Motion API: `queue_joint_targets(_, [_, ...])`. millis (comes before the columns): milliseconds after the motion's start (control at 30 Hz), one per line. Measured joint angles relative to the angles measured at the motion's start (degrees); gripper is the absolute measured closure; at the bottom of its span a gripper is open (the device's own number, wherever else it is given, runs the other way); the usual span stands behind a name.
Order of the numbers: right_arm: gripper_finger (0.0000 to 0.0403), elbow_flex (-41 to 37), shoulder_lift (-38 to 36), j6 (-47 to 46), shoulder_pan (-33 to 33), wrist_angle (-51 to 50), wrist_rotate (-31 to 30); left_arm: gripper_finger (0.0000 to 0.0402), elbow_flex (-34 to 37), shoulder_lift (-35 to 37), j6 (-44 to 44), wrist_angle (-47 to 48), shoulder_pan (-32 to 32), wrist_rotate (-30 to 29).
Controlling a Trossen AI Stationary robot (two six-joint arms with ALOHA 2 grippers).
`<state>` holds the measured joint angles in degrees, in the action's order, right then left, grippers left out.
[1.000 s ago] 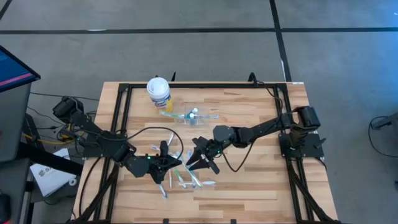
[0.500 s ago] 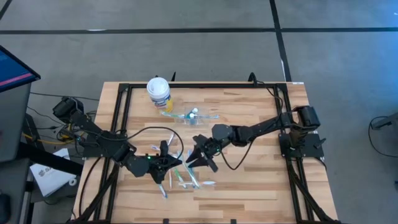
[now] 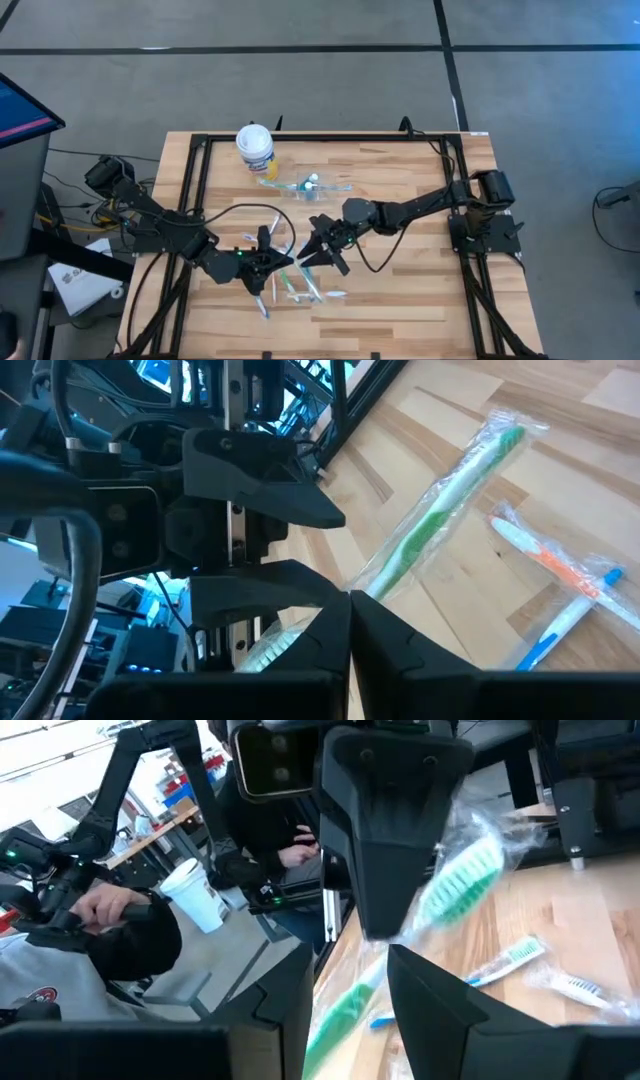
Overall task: Pick & Place toothbrushing station
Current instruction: Put the green toothbrush into the transparent organizer
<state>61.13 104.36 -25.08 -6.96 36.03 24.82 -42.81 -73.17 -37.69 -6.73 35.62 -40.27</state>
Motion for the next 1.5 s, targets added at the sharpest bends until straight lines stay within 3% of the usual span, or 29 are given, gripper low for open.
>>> queue_joint_targets(500, [0.0281, 0.41, 0.0, 0.84, 0.3, -5.71, -1.77, 0.0401, 0.02, 0.0, 0.02, -0.76, 0.0, 0.02])
queue_joint_targets(1100, [0.0279, 0.41, 0.0, 0.15, -0.13, -3.0, -0.69, 0.0401, 0.02, 0.0, 0.2, -0.76, 0.0, 0.04])
queue_joint_targets(1500, [0.0208, 0.41, 0.0, -0.48, -0.13, -2.99, -1.81, 0.0401, 0.02, 0.0, 0.22, -0.78, 0.0, 0.04])
